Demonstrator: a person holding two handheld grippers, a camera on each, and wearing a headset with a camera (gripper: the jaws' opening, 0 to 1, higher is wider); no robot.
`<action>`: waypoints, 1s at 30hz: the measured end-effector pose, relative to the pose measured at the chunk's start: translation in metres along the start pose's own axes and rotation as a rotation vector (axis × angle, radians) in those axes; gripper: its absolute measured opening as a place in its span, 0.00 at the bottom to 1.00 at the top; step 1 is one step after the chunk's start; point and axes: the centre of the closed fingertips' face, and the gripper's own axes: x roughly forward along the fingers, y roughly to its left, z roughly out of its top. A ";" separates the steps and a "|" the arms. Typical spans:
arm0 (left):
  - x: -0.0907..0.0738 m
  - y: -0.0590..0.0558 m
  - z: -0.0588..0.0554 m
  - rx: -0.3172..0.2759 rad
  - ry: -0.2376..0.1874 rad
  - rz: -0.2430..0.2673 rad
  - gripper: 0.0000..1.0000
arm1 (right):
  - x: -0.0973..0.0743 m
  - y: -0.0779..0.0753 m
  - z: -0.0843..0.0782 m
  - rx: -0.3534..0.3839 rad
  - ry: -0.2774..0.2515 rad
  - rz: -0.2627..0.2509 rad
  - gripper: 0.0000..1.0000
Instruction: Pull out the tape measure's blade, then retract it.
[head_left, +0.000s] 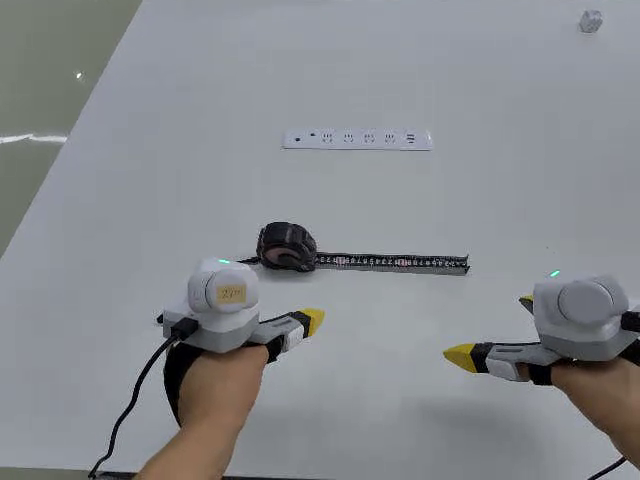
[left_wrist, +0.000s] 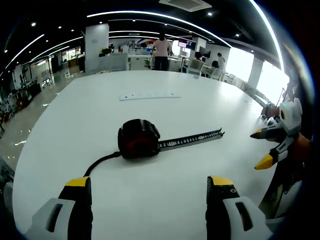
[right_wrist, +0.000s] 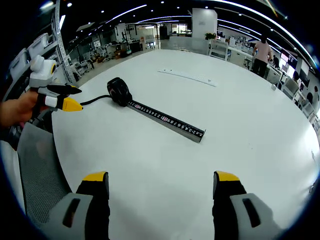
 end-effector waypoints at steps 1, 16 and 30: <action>0.001 0.000 0.001 -0.002 0.000 0.000 0.93 | 0.001 -0.001 0.000 -0.002 0.000 0.000 0.88; 0.017 0.006 0.015 -0.032 -0.009 0.022 0.90 | 0.011 -0.013 0.003 -0.064 0.026 0.007 0.85; 0.034 0.007 0.024 -0.057 -0.009 0.036 0.87 | 0.025 -0.018 0.009 -0.137 0.043 0.029 0.80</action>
